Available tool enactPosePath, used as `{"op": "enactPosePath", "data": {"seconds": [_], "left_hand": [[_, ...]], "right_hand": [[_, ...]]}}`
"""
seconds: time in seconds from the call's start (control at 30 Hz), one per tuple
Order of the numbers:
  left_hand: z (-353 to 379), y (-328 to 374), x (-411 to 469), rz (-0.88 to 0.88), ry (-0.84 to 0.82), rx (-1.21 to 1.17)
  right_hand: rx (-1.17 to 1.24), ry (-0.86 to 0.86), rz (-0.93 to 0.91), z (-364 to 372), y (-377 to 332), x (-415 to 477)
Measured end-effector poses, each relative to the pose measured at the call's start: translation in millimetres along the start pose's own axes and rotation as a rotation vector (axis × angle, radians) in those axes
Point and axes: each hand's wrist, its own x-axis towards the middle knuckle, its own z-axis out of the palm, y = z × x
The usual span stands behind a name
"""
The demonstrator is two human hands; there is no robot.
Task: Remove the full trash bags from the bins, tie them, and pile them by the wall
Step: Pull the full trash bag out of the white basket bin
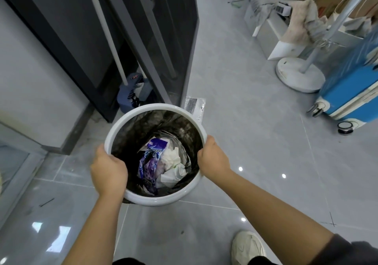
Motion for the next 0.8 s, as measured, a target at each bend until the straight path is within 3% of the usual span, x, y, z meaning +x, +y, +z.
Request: {"op": "enactPosePath", "data": {"seconds": [0.43,0.63,0.8], "left_hand": [[-28,4,-11,0.093,0.058,-0.141],[-49,19,-17,0.223,0.121,-0.218],[-62,47,-25,0.286,0.033,-0.300]], "right_hand": [[0.079,0.041,-0.016,1,-3,-13],[0.181,0.061,-0.090,-6,-4,-24],[0.220,0.136,-0.124,-39,8,-19]]}}
